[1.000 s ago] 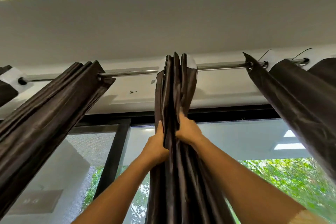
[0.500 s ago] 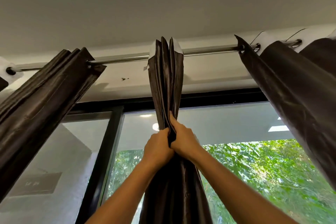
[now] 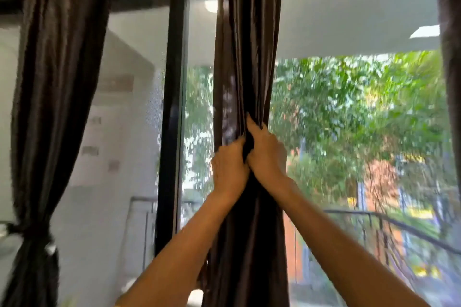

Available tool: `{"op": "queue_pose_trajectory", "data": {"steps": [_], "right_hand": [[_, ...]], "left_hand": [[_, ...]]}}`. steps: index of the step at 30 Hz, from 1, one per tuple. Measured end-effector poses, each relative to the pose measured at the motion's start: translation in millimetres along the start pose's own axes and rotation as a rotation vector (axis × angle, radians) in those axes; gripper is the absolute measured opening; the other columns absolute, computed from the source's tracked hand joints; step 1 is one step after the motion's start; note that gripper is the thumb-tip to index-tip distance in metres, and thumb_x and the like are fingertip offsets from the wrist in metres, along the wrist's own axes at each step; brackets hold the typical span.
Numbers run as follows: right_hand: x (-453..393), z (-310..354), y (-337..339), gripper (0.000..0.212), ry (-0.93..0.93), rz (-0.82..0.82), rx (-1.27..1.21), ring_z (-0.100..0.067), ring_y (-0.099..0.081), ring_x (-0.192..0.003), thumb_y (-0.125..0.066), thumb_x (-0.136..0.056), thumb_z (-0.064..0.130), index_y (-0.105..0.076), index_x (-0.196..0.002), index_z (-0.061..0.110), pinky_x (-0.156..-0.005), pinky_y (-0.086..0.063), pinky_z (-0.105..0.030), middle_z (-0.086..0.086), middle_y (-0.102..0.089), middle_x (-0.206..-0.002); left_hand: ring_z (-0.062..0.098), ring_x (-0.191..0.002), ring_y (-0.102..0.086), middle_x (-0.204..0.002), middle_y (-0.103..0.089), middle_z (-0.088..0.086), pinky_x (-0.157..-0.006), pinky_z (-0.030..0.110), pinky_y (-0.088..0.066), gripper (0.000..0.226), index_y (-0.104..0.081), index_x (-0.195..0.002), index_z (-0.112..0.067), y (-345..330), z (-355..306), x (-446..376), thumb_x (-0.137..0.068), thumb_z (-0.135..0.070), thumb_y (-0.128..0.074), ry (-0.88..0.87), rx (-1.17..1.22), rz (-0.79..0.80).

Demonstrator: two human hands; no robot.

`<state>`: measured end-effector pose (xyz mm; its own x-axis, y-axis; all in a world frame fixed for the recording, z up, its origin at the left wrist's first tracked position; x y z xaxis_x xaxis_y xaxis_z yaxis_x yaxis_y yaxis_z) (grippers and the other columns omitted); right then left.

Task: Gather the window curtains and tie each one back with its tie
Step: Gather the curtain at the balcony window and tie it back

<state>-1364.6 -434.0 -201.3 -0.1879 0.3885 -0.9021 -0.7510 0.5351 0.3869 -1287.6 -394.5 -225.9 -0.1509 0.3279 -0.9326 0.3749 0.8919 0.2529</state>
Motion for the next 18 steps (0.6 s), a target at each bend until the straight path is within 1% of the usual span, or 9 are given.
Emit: {"op": "queue_pose_trajectory", "data": {"steps": [2,4,6,8,10,12,14,16,18], "right_hand": [[29.6,-3.7,-11.7,0.086,-0.018,0.011,0.012,-0.031,-0.062,-0.101,-0.048,-0.079,-0.007,-0.022,-0.150,0.034,-0.066,-0.044,-0.033,-0.007,-0.046,-0.143],[56.3,-7.8,-19.1,0.084,-0.023,-0.003,0.016,-0.031,-0.063,-0.094,-0.046,-0.079,-0.008,-0.025,-0.149,0.033,-0.060,-0.040,-0.030,-0.006,-0.046,-0.143],[83.5,-24.8,-17.6,0.077,-0.028,-0.069,0.015,-0.031,-0.065,-0.090,-0.046,-0.081,-0.009,-0.032,-0.147,0.028,-0.058,-0.037,-0.027,-0.008,-0.054,-0.136],[104.6,-33.2,-21.1,0.068,-0.040,-0.103,0.007,-0.030,-0.066,-0.087,-0.048,-0.082,-0.009,-0.042,-0.143,0.021,-0.057,-0.036,-0.026,-0.009,-0.060,-0.128],[127.2,-34.9,-30.9,0.063,-0.076,-0.073,-0.004,-0.029,-0.067,-0.086,-0.049,-0.082,-0.010,-0.048,-0.139,0.016,-0.056,-0.038,-0.025,-0.008,-0.062,-0.126],[145.4,-22.2,-43.8,0.061,-0.132,-0.061,-0.018,-0.029,-0.067,-0.090,-0.049,-0.082,-0.011,-0.051,-0.137,0.015,-0.059,-0.042,-0.027,-0.008,-0.063,-0.126],[165.6,-16.5,-50.8,0.060,-0.181,-0.059,-0.031,-0.030,-0.067,-0.091,-0.049,-0.082,-0.011,-0.053,-0.136,0.015,-0.063,-0.047,-0.029,-0.009,-0.063,-0.126],[186.7,-11.4,-57.9,0.060,-0.228,-0.060,-0.045,-0.031,-0.067,-0.089,-0.050,-0.080,-0.011,-0.055,-0.134,0.016,-0.065,-0.050,-0.032,-0.010,-0.066,-0.122],[209.1,-10.8,-62.9,0.056,-0.271,-0.072,-0.060,-0.031,-0.068,-0.089,-0.054,-0.081,-0.009,-0.058,-0.130,0.017,-0.067,-0.050,-0.030,-0.011,-0.068,-0.115]], "left_hand": [[0.038,-0.085,-0.064,-0.092,-0.070,0.015,-0.065,0.042,-0.048,0.033,-0.060,-0.116,-0.012,-5.3,6.8,26.4,-0.084,-0.007,-0.053,0.010,0.006,0.042],[0.037,-0.088,-0.065,-0.096,-0.070,0.014,-0.066,0.044,-0.050,0.037,-0.057,-0.122,-0.012,-12.1,13.0,51.1,-0.085,-0.008,-0.052,-0.001,0.016,0.073],[0.034,-0.095,-0.064,-0.108,-0.068,0.013,-0.070,0.042,-0.050,0.046,-0.051,-0.132,-0.013,-27.0,3.0,79.3,-0.087,-0.006,-0.050,-0.025,0.021,0.078],[0.030,-0.105,-0.062,-0.125,-0.061,0.014,-0.077,0.040,-0.050,0.051,-0.042,-0.141,-0.014,-35.8,2.1,100.7,-0.091,-0.005,-0.047,-0.029,0.021,0.111],[0.025,-0.117,-0.057,-0.140,-0.050,0.011,-0.087,0.040,-0.050,0.051,-0.035,-0.145,-0.014,-39.2,8.5,120.6,-0.096,-0.007,-0.044,-0.007,0.014,0.160],[0.023,-0.124,-0.052,-0.148,-0.041,0.008,-0.092,0.040,-0.048,0.051,-0.032,-0.147,-0.015,-32.2,27.3,135.3,-0.098,-0.010,-0.043,0.017,0.022,0.217],[0.023,-0.129,-0.048,-0.151,-0.035,0.009,-0.097,0.038,-0.046,0.050,-0.032,-0.147,-0.013,-28.6,35.5,152.8,-0.098,-0.010,-0.044,0.029,0.038,0.246],[0.026,-0.130,-0.047,-0.152,-0.031,0.012,-0.101,0.036,-0.044,0.050,-0.035,-0.145,-0.010,-24.2,42.5,171.7,-0.097,-0.009,-0.046,0.044,0.043,0.271],[0.030,-0.127,-0.050,-0.150,-0.033,0.017,-0.100,0.036,-0.046,0.048,-0.041,-0.142,-0.005,-19.5,47.1,190.6,-0.094,-0.007,-0.049,0.040,0.038,0.284]]}}
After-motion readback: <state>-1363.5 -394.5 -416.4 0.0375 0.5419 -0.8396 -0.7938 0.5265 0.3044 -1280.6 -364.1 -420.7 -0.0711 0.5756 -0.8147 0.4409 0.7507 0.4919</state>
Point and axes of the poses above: each hand's wrist, its own x-axis away from the middle knuckle, its own y-axis out of the back of the hand, z = x × y, the point moved 4 cm from there along -x, towards the middle knuckle
